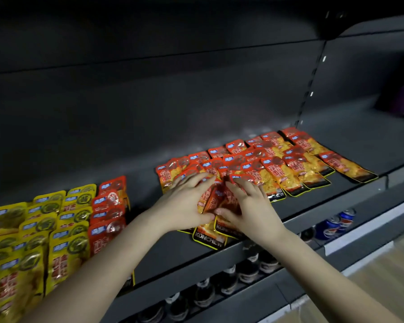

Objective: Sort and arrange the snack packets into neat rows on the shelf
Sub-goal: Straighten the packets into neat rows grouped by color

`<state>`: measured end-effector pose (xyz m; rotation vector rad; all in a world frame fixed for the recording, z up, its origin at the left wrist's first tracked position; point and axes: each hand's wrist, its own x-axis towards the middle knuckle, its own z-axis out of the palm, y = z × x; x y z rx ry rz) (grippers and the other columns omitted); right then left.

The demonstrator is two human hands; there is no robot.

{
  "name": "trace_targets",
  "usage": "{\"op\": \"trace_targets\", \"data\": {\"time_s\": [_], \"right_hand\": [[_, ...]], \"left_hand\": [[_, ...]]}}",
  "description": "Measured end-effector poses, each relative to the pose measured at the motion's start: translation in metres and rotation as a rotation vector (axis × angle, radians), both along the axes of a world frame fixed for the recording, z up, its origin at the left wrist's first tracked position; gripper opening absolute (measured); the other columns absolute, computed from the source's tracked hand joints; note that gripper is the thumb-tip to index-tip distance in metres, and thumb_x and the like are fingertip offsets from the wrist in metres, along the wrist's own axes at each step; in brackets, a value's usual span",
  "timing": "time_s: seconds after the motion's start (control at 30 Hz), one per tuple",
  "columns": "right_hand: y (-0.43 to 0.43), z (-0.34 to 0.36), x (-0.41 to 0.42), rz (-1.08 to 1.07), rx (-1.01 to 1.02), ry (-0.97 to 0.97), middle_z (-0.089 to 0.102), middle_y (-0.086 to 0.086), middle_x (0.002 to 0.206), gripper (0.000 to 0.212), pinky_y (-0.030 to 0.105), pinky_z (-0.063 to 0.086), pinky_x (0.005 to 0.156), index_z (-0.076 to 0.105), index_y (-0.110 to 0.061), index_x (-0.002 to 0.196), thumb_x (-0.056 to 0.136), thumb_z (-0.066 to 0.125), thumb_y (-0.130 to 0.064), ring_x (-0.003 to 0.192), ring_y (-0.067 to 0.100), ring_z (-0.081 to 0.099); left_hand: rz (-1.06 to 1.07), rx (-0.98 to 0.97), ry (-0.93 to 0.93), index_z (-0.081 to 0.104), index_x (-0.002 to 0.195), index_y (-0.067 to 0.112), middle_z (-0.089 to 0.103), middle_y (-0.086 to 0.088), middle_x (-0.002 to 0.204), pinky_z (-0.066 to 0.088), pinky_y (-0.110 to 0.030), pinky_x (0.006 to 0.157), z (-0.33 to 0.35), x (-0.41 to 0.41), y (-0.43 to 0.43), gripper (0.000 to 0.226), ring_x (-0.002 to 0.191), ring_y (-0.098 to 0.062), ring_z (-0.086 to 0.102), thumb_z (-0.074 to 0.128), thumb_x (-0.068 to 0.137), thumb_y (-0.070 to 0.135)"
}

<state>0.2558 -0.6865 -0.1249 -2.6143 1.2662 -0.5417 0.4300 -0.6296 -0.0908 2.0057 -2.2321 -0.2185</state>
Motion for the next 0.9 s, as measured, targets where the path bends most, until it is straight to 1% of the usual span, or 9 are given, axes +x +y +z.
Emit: {"op": "trace_targets", "data": {"time_s": [0.07, 0.17, 0.27, 0.4, 0.53, 0.67, 0.77, 0.83, 0.9], "right_hand": [[-0.006, -0.001, -0.01, -0.003, 0.01, 0.024, 0.034, 0.003, 0.146, 0.076, 0.046, 0.017, 0.115, 0.035, -0.02, 0.143, 0.082, 0.053, -0.061, 0.136, 0.024, 0.031], [-0.013, -0.001, -0.024, -0.017, 0.028, 0.027, 0.027, -0.002, 0.15, 0.074, 0.045, 0.014, 0.116, 0.031, -0.022, 0.144, 0.083, 0.051, -0.06, 0.138, 0.021, 0.027], [-0.018, -0.002, -0.035, -0.04, 0.05, 0.038, 0.027, 0.0, 0.15, 0.075, 0.045, 0.015, 0.116, 0.027, -0.025, 0.147, 0.084, 0.051, -0.06, 0.139, 0.022, 0.025], [-0.022, -0.003, -0.045, -0.067, 0.086, 0.07, 0.024, 0.001, 0.153, 0.076, 0.039, 0.011, 0.116, 0.021, -0.029, 0.148, 0.084, 0.047, -0.062, 0.14, 0.02, 0.021], [-0.025, -0.004, -0.049, -0.067, 0.106, 0.082, 0.027, 0.002, 0.152, 0.076, 0.04, 0.011, 0.117, 0.019, -0.03, 0.148, 0.085, 0.047, -0.061, 0.141, 0.019, 0.02], [-0.028, -0.008, -0.049, -0.069, 0.093, 0.079, 0.033, 0.003, 0.149, 0.076, 0.04, 0.017, 0.115, 0.02, -0.027, 0.148, 0.086, 0.047, -0.059, 0.138, 0.027, 0.021], [-0.027, -0.006, -0.048, -0.072, 0.098, 0.051, 0.035, 0.006, 0.148, 0.071, 0.04, 0.017, 0.115, 0.026, -0.024, 0.146, 0.087, 0.05, -0.055, 0.138, 0.029, 0.022], [-0.027, -0.005, -0.049, -0.075, 0.121, 0.015, 0.033, 0.008, 0.148, 0.068, 0.038, 0.017, 0.115, 0.03, -0.024, 0.145, 0.087, 0.053, -0.051, 0.138, 0.027, 0.022], [-0.027, -0.003, -0.05, -0.075, 0.179, -0.079, 0.027, 0.008, 0.151, 0.066, 0.037, 0.021, 0.115, 0.034, -0.025, 0.143, 0.086, 0.059, -0.045, 0.139, 0.026, 0.024]], "left_hand": [[-0.011, 0.026, 0.002, 0.009, 0.151, 0.03, 0.005, 0.009, 0.158, 0.003, -0.037, 0.119, -0.002, -0.008, -0.008, 0.087, 0.145, -0.012, 0.005, 0.058, 0.083, 0.052], [-0.029, 0.051, 0.009, 0.006, 0.151, 0.029, 0.004, 0.007, 0.159, -0.002, -0.037, 0.119, -0.003, -0.019, -0.019, 0.087, 0.145, -0.009, 0.001, 0.056, 0.085, 0.052], [-0.052, 0.079, 0.019, 0.004, 0.151, 0.03, 0.004, 0.006, 0.159, -0.006, -0.037, 0.119, -0.004, -0.03, -0.028, 0.086, 0.146, -0.01, -0.002, 0.055, 0.085, 0.052], [-0.043, 0.157, 0.019, 0.001, 0.151, 0.033, 0.003, 0.001, 0.16, -0.008, -0.036, 0.118, -0.007, -0.039, -0.038, 0.088, 0.146, -0.016, -0.004, 0.056, 0.085, 0.052], [-0.05, 0.177, 0.02, 0.0, 0.15, 0.035, 0.004, -0.003, 0.16, -0.008, -0.039, 0.119, -0.009, -0.046, -0.044, 0.091, 0.146, -0.016, -0.003, 0.058, 0.083, 0.052], [-0.062, 0.154, 0.028, 0.002, 0.15, 0.035, 0.004, -0.003, 0.159, -0.009, -0.038, 0.118, -0.008, -0.051, -0.049, 0.092, 0.146, -0.014, -0.003, 0.061, 0.081, 0.049], [-0.061, 0.146, 0.033, 0.002, 0.151, 0.035, 0.002, -0.001, 0.16, -0.011, -0.034, 0.115, -0.004, -0.056, -0.05, 0.091, 0.146, -0.015, -0.005, 0.062, 0.082, 0.046], [-0.035, 0.163, 0.053, 0.001, 0.15, 0.037, -0.001, 0.003, 0.16, -0.006, -0.035, 0.116, -0.004, -0.059, -0.052, 0.091, 0.146, -0.021, -0.006, 0.062, 0.083, 0.045], [0.004, 0.169, 0.082, -0.002, 0.149, 0.041, -0.005, 0.008, 0.159, 0.002, -0.041, 0.117, -0.004, -0.061, -0.053, 0.093, 0.145, -0.03, -0.009, 0.063, 0.082, 0.045]]}}
